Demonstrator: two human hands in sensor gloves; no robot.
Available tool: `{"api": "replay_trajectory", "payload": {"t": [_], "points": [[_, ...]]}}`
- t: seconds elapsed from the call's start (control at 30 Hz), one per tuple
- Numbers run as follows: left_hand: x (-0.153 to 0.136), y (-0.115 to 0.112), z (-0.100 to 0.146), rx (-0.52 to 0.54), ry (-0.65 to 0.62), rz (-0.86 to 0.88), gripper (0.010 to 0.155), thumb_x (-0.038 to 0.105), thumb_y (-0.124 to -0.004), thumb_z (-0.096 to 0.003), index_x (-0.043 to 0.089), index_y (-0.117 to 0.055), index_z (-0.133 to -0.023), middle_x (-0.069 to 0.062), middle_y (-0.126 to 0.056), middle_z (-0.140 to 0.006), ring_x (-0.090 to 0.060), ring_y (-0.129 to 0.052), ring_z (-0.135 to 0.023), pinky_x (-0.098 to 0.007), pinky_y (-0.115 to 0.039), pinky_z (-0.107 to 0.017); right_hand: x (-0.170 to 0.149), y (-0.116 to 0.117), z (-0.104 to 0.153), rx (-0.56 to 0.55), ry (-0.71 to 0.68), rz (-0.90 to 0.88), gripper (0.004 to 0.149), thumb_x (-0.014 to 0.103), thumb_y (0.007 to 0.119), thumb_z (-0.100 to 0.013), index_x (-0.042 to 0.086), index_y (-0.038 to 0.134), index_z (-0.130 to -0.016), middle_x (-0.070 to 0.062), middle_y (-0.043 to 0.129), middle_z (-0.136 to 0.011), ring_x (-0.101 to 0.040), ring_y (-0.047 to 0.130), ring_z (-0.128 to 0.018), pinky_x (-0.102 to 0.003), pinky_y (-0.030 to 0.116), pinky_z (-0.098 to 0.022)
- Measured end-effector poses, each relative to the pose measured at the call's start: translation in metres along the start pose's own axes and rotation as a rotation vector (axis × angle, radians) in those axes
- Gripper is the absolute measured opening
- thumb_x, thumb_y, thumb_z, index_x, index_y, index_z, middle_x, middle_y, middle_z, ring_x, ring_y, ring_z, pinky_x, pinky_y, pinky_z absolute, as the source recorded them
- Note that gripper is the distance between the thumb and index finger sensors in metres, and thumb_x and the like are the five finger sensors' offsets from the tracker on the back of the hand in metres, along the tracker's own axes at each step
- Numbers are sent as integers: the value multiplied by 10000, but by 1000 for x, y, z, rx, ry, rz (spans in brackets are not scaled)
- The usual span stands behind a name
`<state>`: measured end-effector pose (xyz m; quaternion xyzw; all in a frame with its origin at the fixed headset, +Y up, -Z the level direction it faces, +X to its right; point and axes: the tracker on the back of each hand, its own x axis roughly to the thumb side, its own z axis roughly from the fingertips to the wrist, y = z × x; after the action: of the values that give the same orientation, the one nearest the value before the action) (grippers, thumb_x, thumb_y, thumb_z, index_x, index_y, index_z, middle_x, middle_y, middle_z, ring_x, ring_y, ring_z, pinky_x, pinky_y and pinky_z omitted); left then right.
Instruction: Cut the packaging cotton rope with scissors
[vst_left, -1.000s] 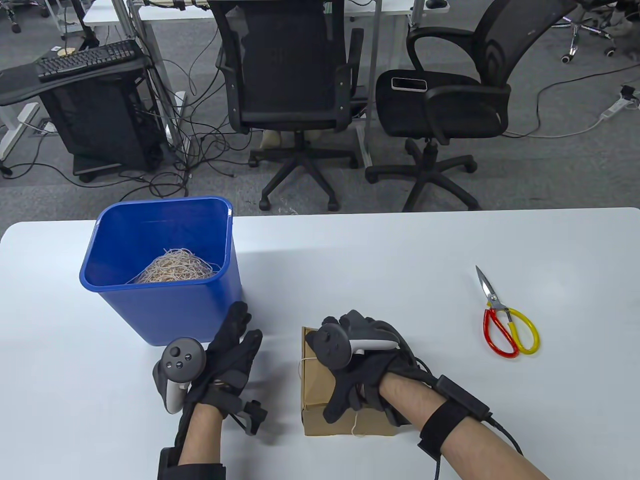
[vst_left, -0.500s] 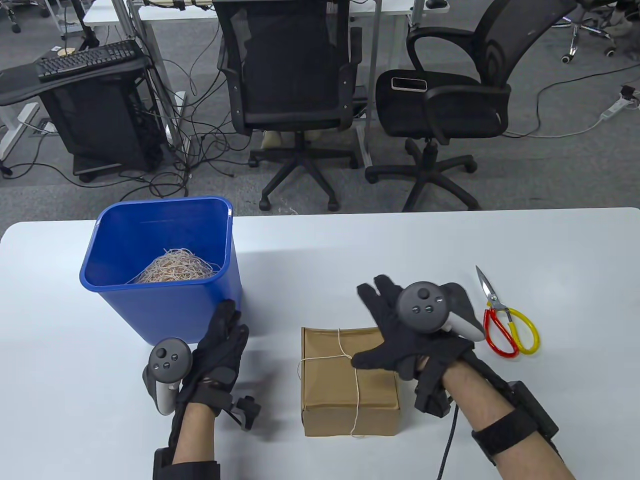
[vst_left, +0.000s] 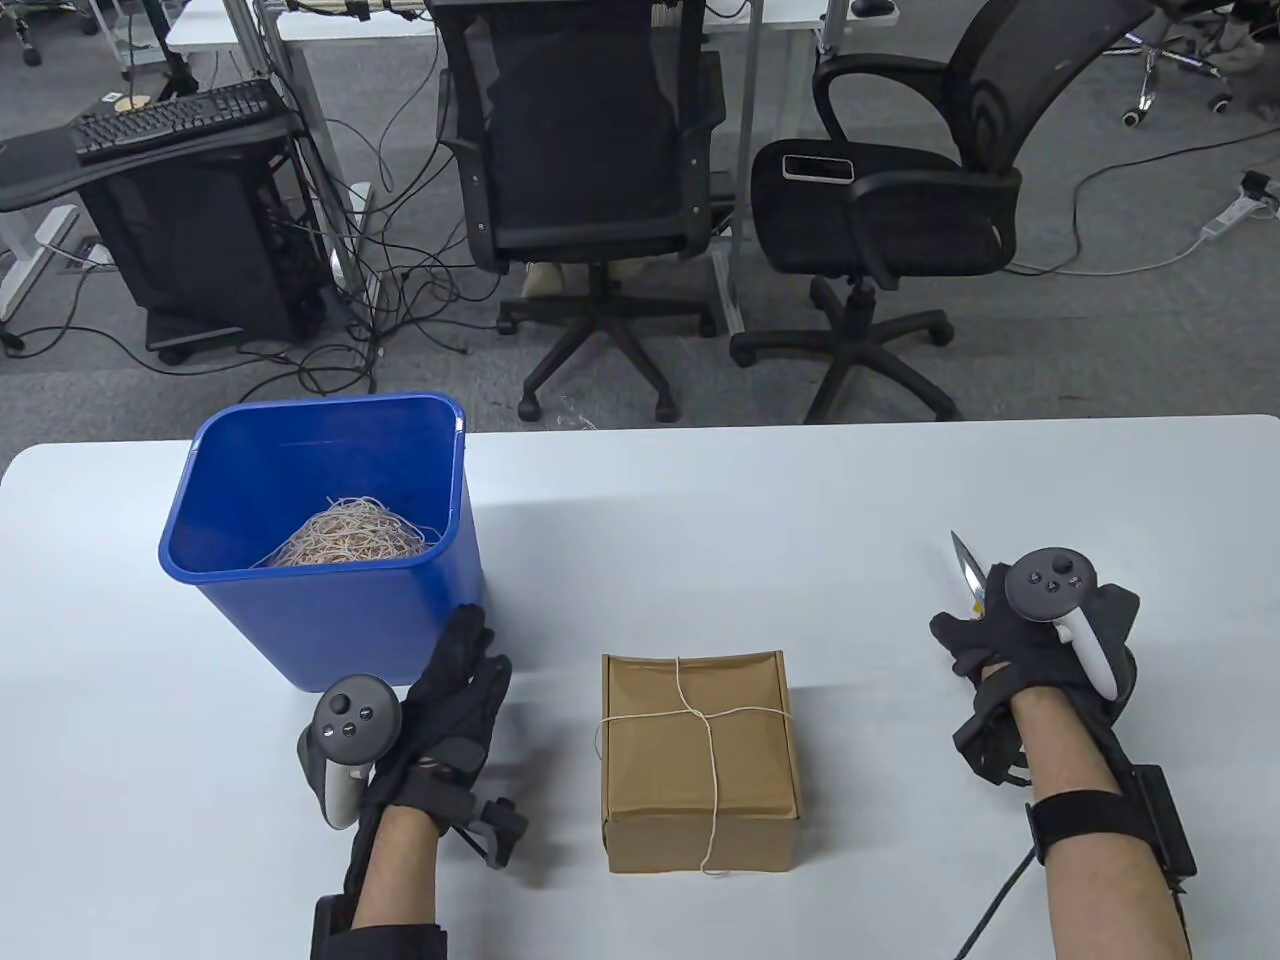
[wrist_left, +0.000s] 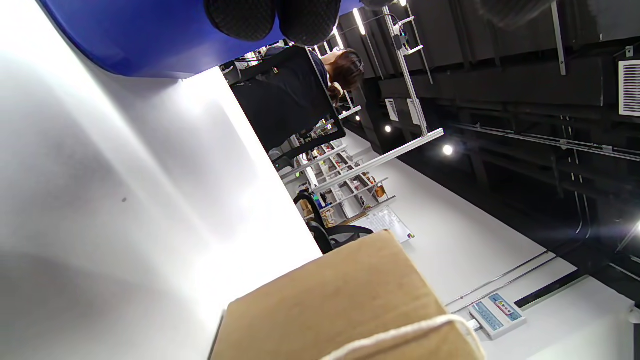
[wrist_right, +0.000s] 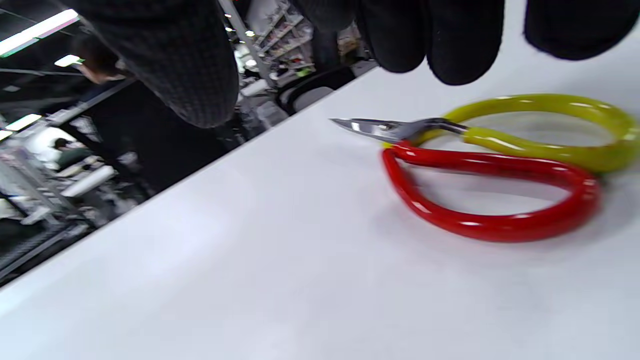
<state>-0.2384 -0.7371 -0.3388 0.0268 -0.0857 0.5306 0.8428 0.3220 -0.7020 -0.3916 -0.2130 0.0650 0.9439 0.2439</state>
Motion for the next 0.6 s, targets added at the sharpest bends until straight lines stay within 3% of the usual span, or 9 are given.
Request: {"api": "replay_trajectory", "payload": {"t": [0.17, 0.3, 0.43, 0.6], "points": [[-1, -3, 0, -12, 13, -20, 737, 535, -621, -576, 213, -289, -1150, -234, -429, -1140, -552, -481, -1007, -742, -389, -659, -6, 16, -14, -66, 134, 111, 788, 423, 911, -436, 57, 577, -1050, -301, 693, -1009, -570, 729, -793, -705, 678, -449], [-2, -3, 0, -17, 21, -31, 737, 532, -619, -577, 207, -287, -1149, -234, -430, -1139, -552, -483, -1006, -742, -390, -659, -5, 29, -25, -5, 222, 290, 897, 466, 914, -426, 64, 461, -1087, -314, 553, -1096, -591, 610, -893, -719, 638, -523], [-3, -4, -1, -22, 29, -37, 739, 532, -619, -577, 204, -284, -1149, -234, -430, -1139, -552, -479, -1008, -742, -388, -659, -7, 39, -33, 104, 259, 285, 982, 445, 930, -423, 51, 330, -1094, -337, 532, -1095, -617, 528, -932, -762, 557, -589], [-3, -6, -1, -30, 34, -48, 743, 532, -623, -576, 200, -282, -1147, -236, -430, -1138, -553, -478, -1007, -742, -389, -659, -5, 39, -34, 47, 277, 316, 943, 374, 947, -409, 68, 368, -1088, -310, 602, -1073, -579, 582, -927, -770, 534, -615]]}}
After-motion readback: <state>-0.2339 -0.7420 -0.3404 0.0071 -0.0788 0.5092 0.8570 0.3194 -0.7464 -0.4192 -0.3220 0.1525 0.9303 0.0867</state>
